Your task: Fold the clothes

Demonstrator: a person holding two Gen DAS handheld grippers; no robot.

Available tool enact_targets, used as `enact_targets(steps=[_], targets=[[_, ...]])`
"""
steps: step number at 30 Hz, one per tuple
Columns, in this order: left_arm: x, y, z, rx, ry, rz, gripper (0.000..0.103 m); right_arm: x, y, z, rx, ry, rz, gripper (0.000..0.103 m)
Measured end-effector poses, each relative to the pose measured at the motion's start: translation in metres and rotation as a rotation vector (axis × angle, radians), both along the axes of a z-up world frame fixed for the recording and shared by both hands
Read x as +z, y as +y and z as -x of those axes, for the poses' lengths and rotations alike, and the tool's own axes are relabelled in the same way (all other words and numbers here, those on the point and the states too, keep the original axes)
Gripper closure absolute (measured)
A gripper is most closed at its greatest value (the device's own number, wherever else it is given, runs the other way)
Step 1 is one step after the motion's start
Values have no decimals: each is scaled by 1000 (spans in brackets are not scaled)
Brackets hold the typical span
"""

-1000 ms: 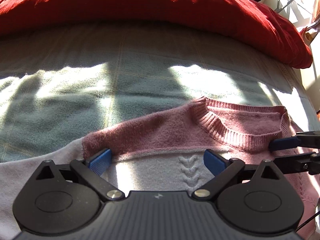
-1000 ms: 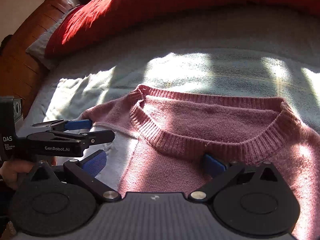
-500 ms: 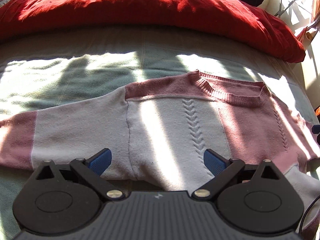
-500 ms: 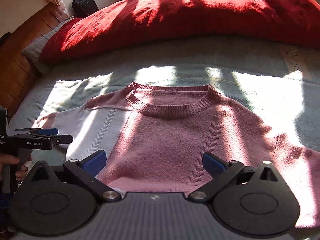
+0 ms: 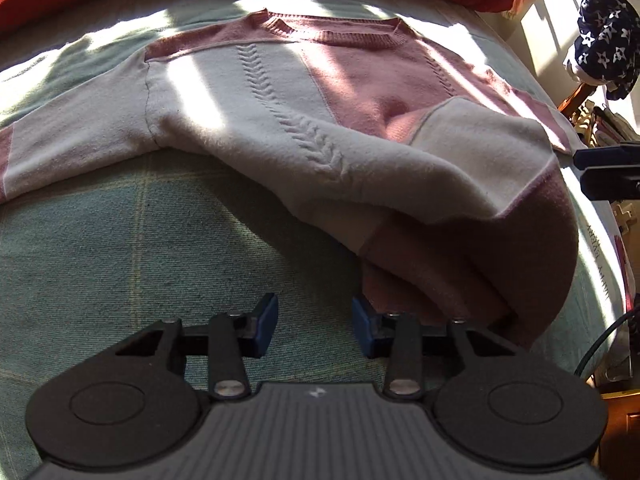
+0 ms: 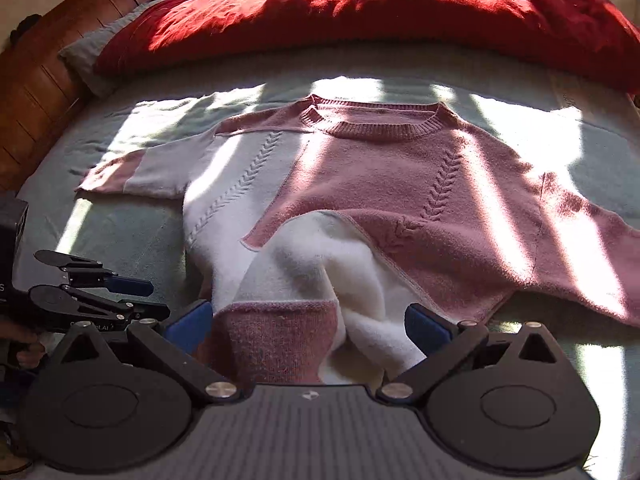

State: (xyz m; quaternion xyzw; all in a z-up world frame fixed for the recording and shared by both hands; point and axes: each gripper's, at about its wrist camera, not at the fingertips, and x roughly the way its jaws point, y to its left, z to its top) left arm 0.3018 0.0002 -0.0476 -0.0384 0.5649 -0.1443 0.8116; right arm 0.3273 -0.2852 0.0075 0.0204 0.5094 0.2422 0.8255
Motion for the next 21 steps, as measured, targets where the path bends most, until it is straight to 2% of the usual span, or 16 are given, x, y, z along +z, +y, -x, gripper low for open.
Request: enact_targets(steps=[4,6,9,17,21], targets=[[-9,3,1,-6,42,90,65,-5,3,25,-127,28,-11,0],[-12,3,0,-19,50,133,65,-9,4,33,-147,39,-9,0],[-15,-5,-2,-71,33,148,65,-16,6,46,-175,55,-6,0],[-29,-24,-4,-97,-1,165,65,-36,4,72,-220,100,2,0],[-28,-32,-5,-94,-13,154,74,-42,-4,73,-238,122,-26,0]])
